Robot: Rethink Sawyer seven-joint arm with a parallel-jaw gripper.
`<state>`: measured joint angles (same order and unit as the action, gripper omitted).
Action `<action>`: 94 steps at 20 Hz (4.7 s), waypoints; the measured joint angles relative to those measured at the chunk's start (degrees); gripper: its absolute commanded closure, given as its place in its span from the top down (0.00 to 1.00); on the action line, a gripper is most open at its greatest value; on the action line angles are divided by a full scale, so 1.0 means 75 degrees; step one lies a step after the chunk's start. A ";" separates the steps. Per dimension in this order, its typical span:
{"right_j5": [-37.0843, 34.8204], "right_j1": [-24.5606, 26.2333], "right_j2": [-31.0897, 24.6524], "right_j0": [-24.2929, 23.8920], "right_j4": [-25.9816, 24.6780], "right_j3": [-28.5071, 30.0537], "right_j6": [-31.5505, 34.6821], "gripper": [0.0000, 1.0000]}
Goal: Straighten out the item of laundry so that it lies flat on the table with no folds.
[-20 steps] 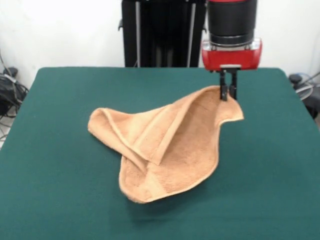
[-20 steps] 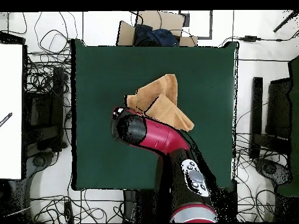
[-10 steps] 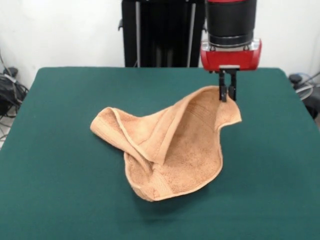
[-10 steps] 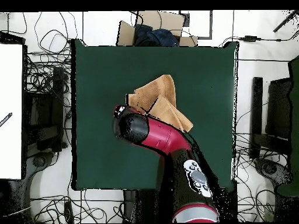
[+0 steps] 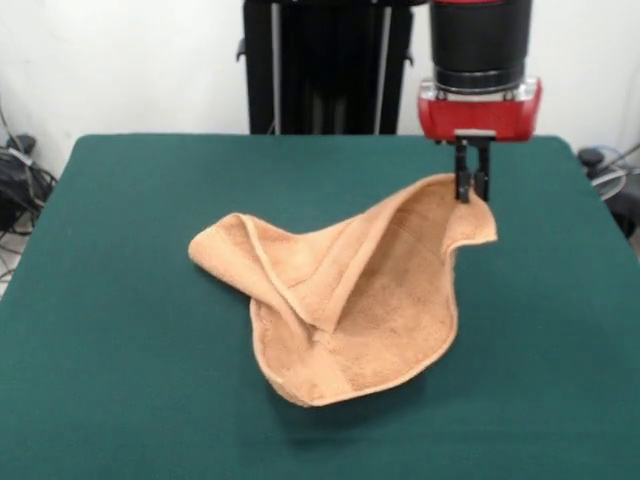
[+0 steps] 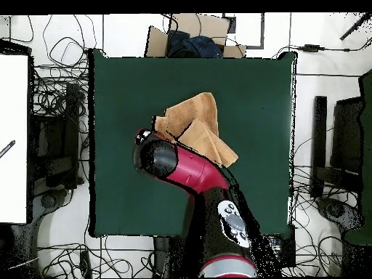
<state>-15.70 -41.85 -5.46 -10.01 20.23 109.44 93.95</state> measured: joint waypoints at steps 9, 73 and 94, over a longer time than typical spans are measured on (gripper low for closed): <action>0.0259 0.0224 0.0000 0.0298 0.0565 0.0002 0.0556 0.00; -0.0821 -0.0126 0.0624 -0.1020 -0.0041 -0.0228 0.1738 1.00; -0.0302 0.1596 0.0163 -0.2064 -0.2264 -0.1203 0.1738 1.00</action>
<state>-17.97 -29.88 -4.24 -25.49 3.25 100.41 106.99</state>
